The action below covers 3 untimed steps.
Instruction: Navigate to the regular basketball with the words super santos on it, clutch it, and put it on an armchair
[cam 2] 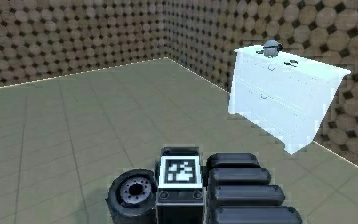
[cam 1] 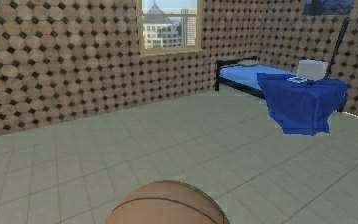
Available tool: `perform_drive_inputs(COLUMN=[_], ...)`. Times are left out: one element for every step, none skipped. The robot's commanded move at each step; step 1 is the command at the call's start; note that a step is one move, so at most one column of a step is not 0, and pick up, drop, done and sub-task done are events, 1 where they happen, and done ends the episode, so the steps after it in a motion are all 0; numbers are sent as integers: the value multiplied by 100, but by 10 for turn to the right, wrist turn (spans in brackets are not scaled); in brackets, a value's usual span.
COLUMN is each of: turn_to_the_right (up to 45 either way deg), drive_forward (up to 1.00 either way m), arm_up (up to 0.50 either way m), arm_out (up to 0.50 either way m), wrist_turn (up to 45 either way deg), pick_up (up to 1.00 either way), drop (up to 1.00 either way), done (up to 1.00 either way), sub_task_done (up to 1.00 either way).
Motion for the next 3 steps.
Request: perform_drive_inputs(turn_to_the_right=[-450, -450, -390], drive_forward=[0, 0, 0], arm_up=[0, 0, 0], arm_out=[0, 0, 0], wrist_turn=[0, 0, 0], pick_up=[0, 0, 0], drop=[0, 0, 0], done=[0, 0, 0], sub_task_done=[0, 0, 0])
